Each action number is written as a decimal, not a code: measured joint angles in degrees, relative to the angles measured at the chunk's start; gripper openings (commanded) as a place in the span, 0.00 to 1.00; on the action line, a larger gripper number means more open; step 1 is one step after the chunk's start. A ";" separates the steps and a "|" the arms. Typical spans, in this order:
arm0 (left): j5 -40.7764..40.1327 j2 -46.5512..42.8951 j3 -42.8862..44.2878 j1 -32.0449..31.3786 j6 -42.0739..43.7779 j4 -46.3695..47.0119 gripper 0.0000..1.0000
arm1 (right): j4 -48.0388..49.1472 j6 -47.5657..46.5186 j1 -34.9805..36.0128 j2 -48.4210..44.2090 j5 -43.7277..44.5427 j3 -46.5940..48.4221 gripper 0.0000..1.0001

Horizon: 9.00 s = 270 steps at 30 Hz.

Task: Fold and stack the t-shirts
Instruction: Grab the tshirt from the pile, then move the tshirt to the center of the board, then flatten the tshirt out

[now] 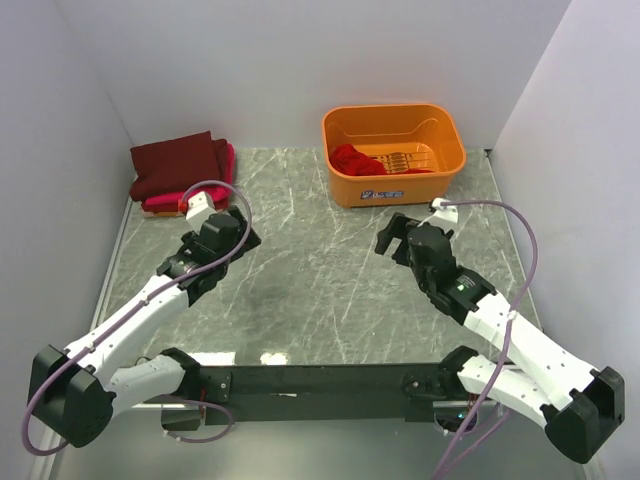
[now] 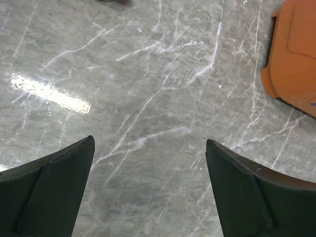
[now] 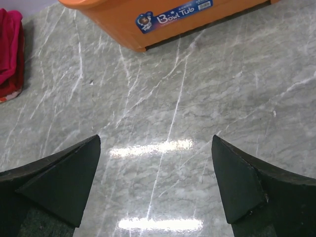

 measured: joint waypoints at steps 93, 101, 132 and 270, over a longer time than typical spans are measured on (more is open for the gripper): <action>3.82 16.46 10.19 7.19 -1.49 -8.04 0.99 | -28.74 -13.68 -18.21 89.00 -34.56 89.53 0.99; 3.87 16.46 10.19 7.52 -1.49 -8.04 0.99 | -29.42 -13.42 -18.05 89.79 -34.29 89.53 0.86; 3.85 17.14 10.36 7.80 -1.49 -8.09 0.99 | -22.23 -14.82 -17.33 80.63 -34.16 82.86 0.00; -15.30 26.56 12.74 -5.44 -18.73 -31.45 0.01 | -35.36 10.95 -8.48 -4.17 -26.25 -7.85 0.75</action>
